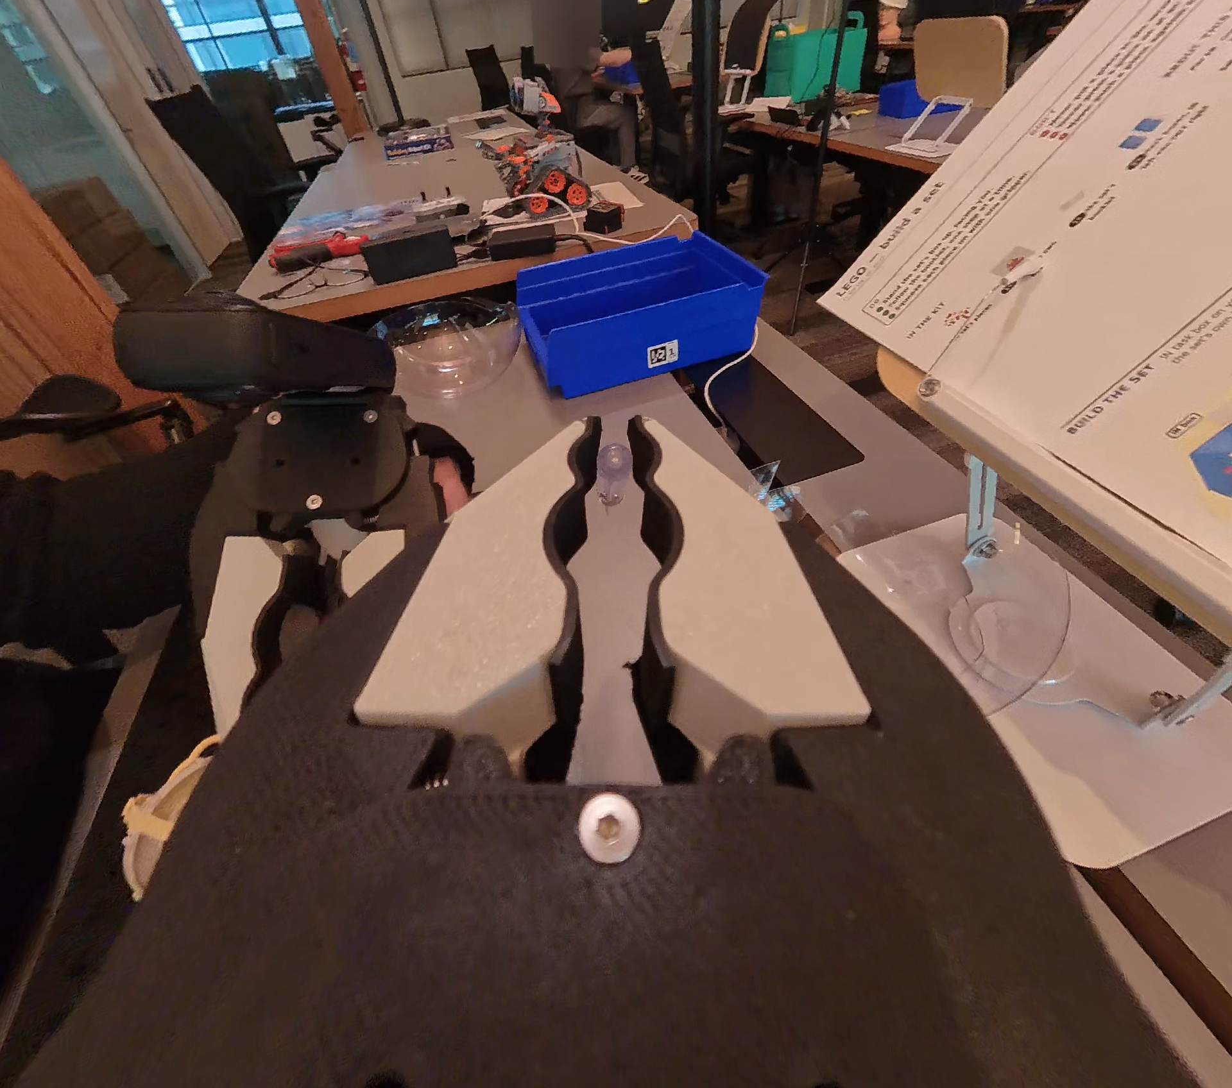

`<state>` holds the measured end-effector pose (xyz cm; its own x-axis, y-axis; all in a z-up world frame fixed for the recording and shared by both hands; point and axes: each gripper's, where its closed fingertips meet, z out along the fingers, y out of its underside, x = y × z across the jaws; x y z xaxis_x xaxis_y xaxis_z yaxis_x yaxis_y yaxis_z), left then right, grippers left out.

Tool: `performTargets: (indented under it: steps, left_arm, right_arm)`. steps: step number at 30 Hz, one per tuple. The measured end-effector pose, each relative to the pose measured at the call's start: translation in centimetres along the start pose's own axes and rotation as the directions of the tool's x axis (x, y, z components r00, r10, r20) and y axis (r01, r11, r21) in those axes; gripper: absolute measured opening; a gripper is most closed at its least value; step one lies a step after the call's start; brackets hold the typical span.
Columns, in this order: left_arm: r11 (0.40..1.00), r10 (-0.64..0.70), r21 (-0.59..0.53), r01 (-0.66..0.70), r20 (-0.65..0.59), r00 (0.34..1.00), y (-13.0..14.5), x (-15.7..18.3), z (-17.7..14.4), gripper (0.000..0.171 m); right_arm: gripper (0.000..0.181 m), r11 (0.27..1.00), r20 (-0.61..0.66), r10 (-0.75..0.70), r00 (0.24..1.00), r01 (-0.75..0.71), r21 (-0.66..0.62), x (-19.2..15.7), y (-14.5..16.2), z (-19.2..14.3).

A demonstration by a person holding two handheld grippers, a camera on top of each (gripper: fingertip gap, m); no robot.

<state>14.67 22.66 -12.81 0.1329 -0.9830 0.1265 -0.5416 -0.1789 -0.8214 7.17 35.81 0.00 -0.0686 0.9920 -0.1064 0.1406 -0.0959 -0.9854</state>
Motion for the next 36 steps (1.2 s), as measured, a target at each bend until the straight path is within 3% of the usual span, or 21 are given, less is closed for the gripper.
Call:
performTargets:
  steps: [2,4,6,11,15,18,24,27,30,32,33,36]
  left_arm:
    - [1.0,0.001,0.002,-0.001,-0.026,1.0,0.0,0.5,-0.1,0.042]
    - [1.0,-0.005,0.009,0.006,-0.026,1.0,0.0,0.6,-0.2,0.063]
    - [1.0,-0.01,0.002,0.01,-0.025,1.0,0.1,0.9,-0.2,0.073]
    - [0.998,0.017,-0.053,-0.018,-0.025,1.0,0.2,1.2,0.3,0.06]
    - [0.991,0.071,-0.104,-0.083,-0.114,0.991,0.9,2.1,0.3,0.047]
    - [0.989,0.058,-0.127,-0.077,-0.145,0.988,1.1,1.8,0.0,0.052]
    - [0.993,0.04,-0.102,-0.058,-0.171,0.985,1.2,2.3,0.1,0.066]
    - [0.997,0.029,-0.065,-0.038,-0.129,0.991,0.3,1.6,-0.5,0.07]
    - [1.0,-0.026,0.008,0.026,-0.08,0.996,-2.3,1.1,-1.0,0.073]
    - [0.999,-0.036,-0.012,0.036,0.015,0.999,-3.5,0.6,-0.3,0.082]
    - [0.998,-0.052,-0.035,0.055,0.079,0.996,-3.8,0.1,0.1,0.095]
    - [0.995,-0.069,-0.063,0.081,0.171,0.983,-4.4,-0.8,0.7,0.094]
  right_arm:
    - [0.008,1.0,-0.025,0.002,1.0,-0.002,0.016,0.5,-0.4,-0.9]
    - [0.008,0.999,-0.034,0.005,0.999,-0.004,0.035,1.0,-0.6,-1.9]
    - [0.008,0.999,-0.006,0.009,1.0,-0.009,0.05,0.9,-0.6,-2.7]
    - [0.008,0.999,0.047,-0.029,0.998,0.028,0.034,0.2,-0.1,-3.4]
    - [0.008,0.998,0.183,-0.06,0.981,0.065,-0.022,-2.1,1.4,-2.8]
    - [0.008,0.988,0.226,-0.107,0.968,0.13,-0.087,-3.1,2.8,-3.1]
    - [0.008,0.997,0.203,-0.054,0.978,0.063,-0.04,-1.5,2.7,-4.1]
    - [0.008,1.0,0.202,-0.013,0.979,0.012,0.006,-0.4,2.6,-3.5]
    - [0.008,0.997,0.204,0.06,0.977,-0.069,0.038,1.2,3.3,-2.3]
    - [0.008,0.991,0.19,0.112,0.975,-0.123,0.046,2.6,4.1,-1.9]
    - [0.008,0.989,0.185,0.126,0.975,-0.137,0.05,3.0,4.3,-1.8]
    - [0.008,0.991,0.147,0.118,0.982,-0.126,0.047,3.6,4.3,-2.4]
